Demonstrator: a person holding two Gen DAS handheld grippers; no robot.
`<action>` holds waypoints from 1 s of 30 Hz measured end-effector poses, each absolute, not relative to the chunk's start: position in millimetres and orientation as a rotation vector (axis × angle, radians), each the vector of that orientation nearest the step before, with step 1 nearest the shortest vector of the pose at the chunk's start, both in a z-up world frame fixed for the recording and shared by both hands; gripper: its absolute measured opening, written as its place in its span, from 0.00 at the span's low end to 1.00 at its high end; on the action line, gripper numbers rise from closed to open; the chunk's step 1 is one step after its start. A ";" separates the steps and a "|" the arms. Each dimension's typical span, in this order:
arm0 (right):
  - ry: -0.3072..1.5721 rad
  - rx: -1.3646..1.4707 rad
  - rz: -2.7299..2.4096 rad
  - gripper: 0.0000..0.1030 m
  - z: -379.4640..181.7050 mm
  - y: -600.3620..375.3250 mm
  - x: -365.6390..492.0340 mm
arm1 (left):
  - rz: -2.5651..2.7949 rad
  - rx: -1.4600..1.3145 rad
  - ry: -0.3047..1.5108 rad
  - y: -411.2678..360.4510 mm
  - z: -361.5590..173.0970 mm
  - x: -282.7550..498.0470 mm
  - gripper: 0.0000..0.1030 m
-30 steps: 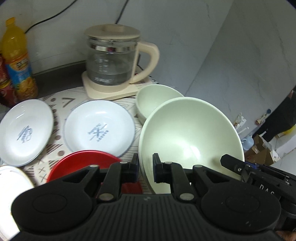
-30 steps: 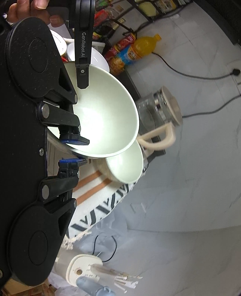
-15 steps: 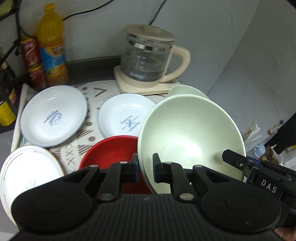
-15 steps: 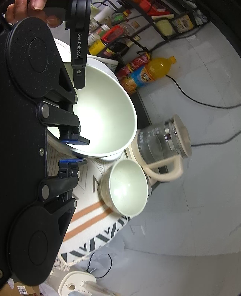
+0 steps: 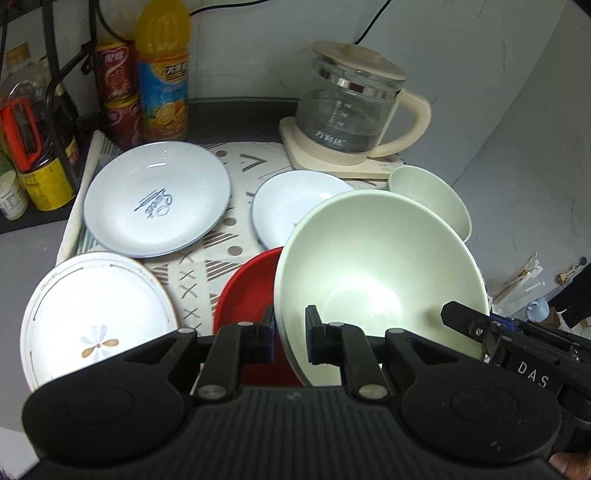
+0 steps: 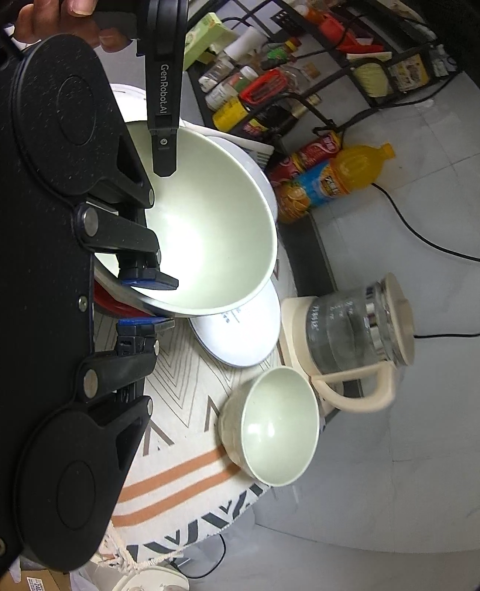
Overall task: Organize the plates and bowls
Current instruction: 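Lift the pale green bowl with both grippers over the red bowl, then lower the pale green bowl into the red bowl and open both grippers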
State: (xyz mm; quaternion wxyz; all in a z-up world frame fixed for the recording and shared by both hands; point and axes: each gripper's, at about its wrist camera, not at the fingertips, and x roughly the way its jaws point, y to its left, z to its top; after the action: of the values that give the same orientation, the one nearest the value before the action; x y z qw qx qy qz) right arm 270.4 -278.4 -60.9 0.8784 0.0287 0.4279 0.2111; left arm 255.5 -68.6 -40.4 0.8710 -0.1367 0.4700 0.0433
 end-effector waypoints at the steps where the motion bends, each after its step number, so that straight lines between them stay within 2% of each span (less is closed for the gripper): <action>1: 0.900 0.056 0.442 0.15 -62.6 -276.9 270.7 | 0.094 -0.287 0.986 -67.3 -41.6 255.7 0.13; 30: 1.024 -0.118 0.460 0.15 -98.3 -246.4 294.9 | 0.119 -0.334 1.112 -50.0 -100.8 274.5 0.17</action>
State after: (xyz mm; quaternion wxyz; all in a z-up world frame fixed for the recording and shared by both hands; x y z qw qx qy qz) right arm 294.9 -246.4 -98.3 0.8449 -0.0559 0.4852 0.2180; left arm 274.5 -50.0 -100.8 0.8345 -0.1576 0.5250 0.0560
